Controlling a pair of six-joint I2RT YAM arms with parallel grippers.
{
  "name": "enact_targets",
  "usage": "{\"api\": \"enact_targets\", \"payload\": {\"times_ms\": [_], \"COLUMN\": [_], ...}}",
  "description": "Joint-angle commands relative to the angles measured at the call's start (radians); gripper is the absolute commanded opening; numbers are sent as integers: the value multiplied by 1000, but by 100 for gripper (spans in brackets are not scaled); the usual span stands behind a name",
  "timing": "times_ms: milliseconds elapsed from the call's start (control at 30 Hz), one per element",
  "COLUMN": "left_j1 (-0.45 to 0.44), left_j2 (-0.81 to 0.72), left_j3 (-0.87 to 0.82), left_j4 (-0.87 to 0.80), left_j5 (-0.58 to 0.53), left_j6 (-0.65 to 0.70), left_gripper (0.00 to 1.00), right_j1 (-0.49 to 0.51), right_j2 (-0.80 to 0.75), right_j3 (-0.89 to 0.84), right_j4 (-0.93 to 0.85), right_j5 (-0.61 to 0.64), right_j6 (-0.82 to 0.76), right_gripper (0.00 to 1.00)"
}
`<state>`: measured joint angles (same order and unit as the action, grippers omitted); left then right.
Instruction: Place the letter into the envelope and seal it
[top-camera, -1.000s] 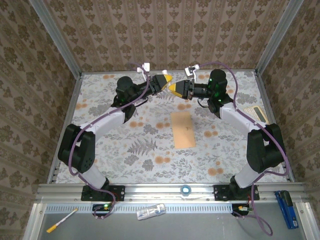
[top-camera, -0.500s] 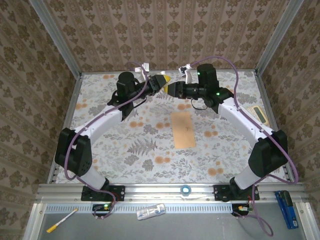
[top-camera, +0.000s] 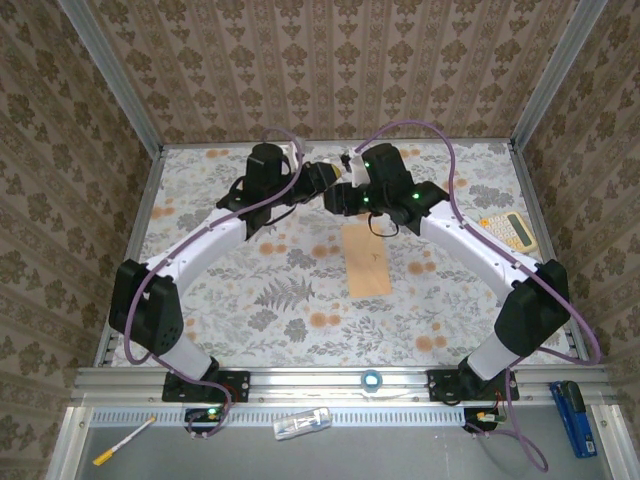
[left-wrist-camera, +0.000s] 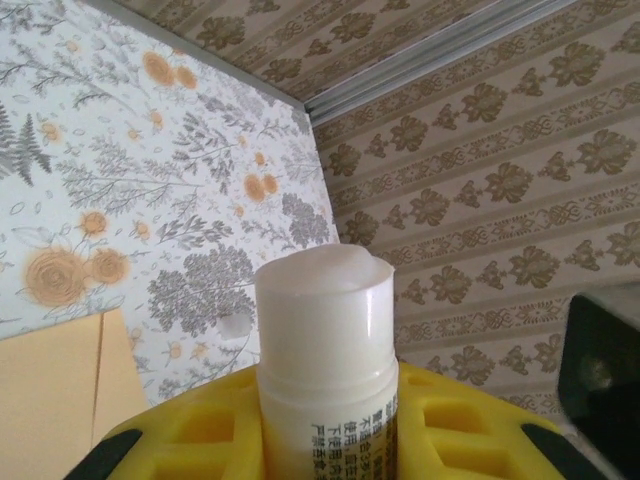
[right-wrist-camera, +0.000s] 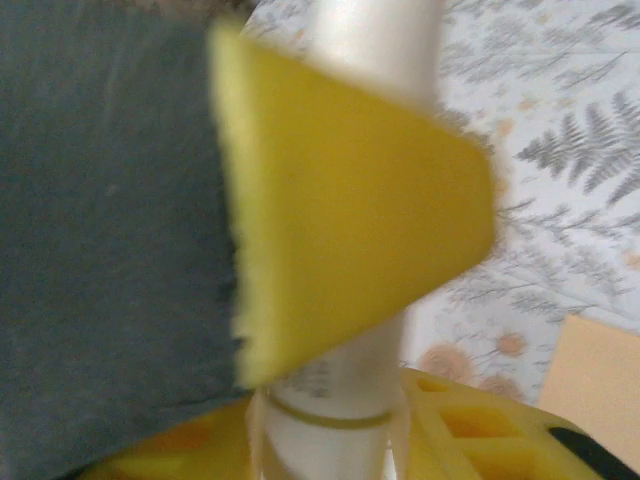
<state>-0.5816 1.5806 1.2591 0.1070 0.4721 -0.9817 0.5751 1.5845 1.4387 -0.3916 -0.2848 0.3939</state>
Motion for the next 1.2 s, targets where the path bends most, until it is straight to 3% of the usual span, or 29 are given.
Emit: {"api": "enact_targets", "payload": {"times_ms": [0, 133, 500, 600, 733, 967, 1167], "left_j1": [-30, -5, 65, 75, 76, 74, 63], "left_j2": [-28, -35, -32, -34, -46, -83, -108], "left_j3": [31, 8, -22, -6, 36, 74, 77], "left_j4": [42, 49, 37, -3, -131, -310, -388], "left_j5": [24, 35, 84, 103, 109, 91, 85], "left_j6": [19, 34, 101, 164, 314, 532, 678], "left_gripper": [0, 0, 0, 0, 0, 0, 0], "right_j1": [19, -64, -273, -331, -411, -485, -558], "right_j2": [-10, -68, -264, -275, -281, -304, -307], "right_j3": [1, -67, -191, -183, -173, -167, -223], "right_j4": [39, 68, -78, -181, -295, -475, -583], "right_j5": [-146, -268, -378, -304, -179, 87, 170], "right_j6": [0, 50, 43, 55, 106, 146, 221], "right_gripper": [45, 53, 66, 83, 98, 100, 100]}}
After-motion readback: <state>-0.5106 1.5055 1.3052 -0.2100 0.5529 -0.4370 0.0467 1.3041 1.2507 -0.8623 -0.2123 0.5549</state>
